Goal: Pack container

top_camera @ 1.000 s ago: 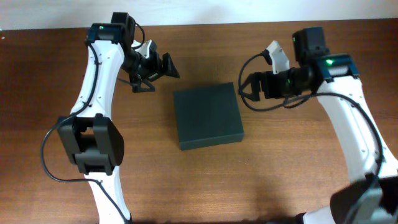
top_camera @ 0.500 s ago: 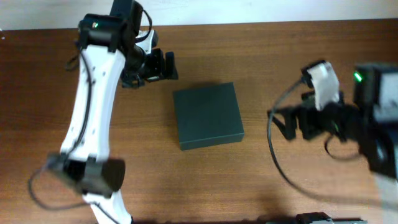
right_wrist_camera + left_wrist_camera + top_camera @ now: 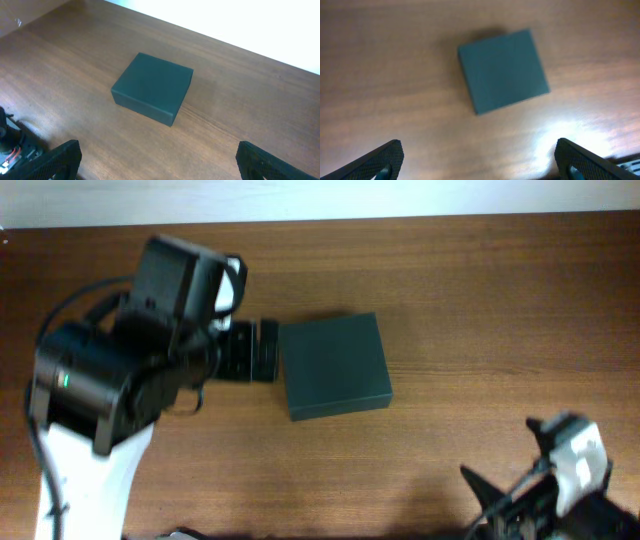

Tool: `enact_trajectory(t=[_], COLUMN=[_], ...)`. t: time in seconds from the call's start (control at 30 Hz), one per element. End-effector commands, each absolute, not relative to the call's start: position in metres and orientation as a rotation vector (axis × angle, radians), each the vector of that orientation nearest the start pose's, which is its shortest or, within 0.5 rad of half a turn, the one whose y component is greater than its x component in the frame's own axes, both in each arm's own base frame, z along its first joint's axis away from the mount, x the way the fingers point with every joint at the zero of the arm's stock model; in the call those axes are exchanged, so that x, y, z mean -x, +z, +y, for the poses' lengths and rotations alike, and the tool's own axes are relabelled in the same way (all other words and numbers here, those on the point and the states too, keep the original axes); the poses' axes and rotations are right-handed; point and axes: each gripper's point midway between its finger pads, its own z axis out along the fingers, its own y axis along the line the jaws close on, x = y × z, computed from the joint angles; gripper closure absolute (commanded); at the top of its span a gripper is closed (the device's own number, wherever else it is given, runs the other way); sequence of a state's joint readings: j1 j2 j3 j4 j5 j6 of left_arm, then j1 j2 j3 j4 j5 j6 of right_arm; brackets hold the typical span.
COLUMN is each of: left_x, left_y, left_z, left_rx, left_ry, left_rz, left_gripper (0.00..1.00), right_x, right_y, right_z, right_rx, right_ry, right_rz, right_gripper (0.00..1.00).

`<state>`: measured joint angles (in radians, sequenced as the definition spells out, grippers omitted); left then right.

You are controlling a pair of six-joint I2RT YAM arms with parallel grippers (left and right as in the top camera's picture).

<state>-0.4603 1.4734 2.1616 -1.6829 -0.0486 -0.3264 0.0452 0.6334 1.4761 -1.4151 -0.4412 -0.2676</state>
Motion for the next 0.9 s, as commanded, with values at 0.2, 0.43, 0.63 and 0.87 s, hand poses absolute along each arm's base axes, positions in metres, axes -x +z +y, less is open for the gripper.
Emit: enact_trajectory(t=[0.2, 0.43, 0.63, 0.87], left_x=[-0.198, -0.158, -0.145, -0.147], left_y=[0.312, 0.277, 0.266, 0.265], left_z=[-0.092, -0.080, -0.071, -0.073], left_rx=[-0.050, -0.079, -0.064, -0.062], left_ry=[-0.184, -0.354, -0.416, -0.425], left_rz=[2.551, 2.404, 2.300, 2.284], left_gripper=[0.01, 0.01, 0.01, 0.01], right_x=[-0.081, -0.074, -0.074, -0.074], right_y=[0.327, 0.317, 0.317, 0.317], right_z=[0.075, 0.075, 0.075, 0.075], right_rx=[0.574, 0.571, 0.572, 0.572], right_ry=[0.309, 0.306, 0.306, 0.306], right_rz=[1.984, 1.970, 1.970, 1.970], right_gripper=[0.01, 0.01, 0.01, 0.01])
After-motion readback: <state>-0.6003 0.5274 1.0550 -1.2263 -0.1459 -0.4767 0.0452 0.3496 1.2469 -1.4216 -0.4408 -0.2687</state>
